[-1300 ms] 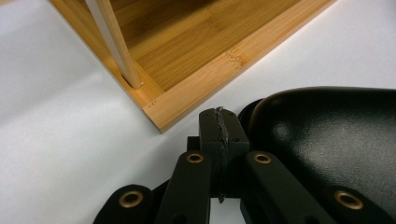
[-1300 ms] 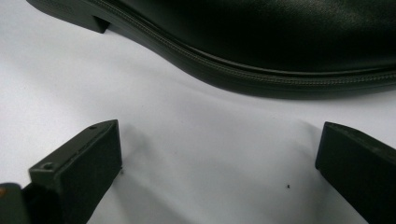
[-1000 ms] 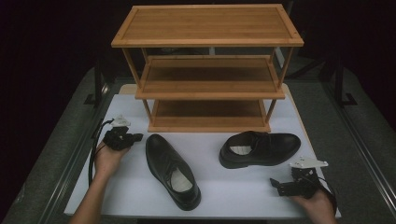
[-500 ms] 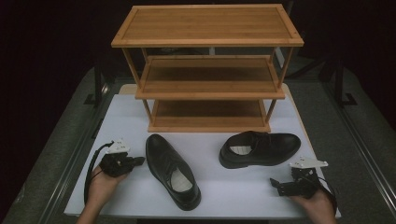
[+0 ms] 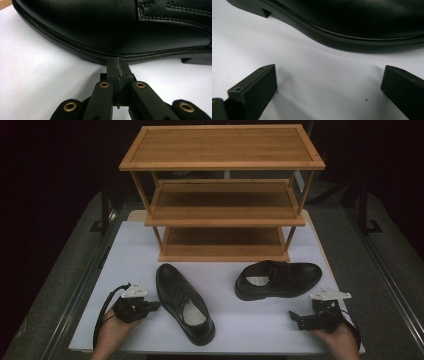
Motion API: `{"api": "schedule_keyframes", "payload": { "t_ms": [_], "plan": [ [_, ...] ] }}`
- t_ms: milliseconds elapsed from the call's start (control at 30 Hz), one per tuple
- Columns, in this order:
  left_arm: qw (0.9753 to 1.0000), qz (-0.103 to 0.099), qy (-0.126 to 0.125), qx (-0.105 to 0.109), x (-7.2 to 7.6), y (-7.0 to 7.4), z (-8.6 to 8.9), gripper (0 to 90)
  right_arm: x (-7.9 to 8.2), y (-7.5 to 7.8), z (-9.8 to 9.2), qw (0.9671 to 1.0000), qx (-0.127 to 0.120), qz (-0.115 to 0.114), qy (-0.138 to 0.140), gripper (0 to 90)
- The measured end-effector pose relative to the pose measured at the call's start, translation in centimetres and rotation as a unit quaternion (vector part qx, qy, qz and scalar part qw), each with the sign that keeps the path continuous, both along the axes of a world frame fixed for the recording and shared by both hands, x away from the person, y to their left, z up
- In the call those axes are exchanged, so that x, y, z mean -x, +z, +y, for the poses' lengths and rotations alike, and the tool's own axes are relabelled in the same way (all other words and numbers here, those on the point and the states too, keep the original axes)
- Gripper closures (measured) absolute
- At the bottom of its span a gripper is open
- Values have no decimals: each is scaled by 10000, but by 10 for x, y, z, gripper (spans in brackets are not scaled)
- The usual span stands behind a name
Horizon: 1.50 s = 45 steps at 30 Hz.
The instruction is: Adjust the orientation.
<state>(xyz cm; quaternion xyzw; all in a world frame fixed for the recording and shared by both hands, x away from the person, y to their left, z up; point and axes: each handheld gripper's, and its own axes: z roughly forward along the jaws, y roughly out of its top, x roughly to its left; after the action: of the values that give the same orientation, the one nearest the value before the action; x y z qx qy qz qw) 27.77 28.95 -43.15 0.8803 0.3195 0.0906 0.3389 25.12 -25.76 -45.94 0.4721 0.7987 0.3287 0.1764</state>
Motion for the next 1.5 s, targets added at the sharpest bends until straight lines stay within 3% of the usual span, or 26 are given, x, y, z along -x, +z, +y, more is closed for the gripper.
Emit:
{"api": "schedule_keyframes", "payload": {
  "t_ms": [333, 667, 1000, 1500],
  "plan": [
    [9999, -19, -57, -102, -2, 0, -4, 900, 0, 0, 0, 10000, 0, 4, -1, 0],
    [9999, 30, -118, -106, -14, 0, -8, 900, 0, 0, 0, 10000, 6, 5, 1, 0],
    [9998, 36, -170, -102, -32, -1, -21, 900, 0, 0, 0, 10000, 3, 5, 2, 0],
    [9991, -60, -307, -291, -51, 1, -48, 900, 0, 0, 0, 10000, 4, -6, 8, 0]
  ]
}}
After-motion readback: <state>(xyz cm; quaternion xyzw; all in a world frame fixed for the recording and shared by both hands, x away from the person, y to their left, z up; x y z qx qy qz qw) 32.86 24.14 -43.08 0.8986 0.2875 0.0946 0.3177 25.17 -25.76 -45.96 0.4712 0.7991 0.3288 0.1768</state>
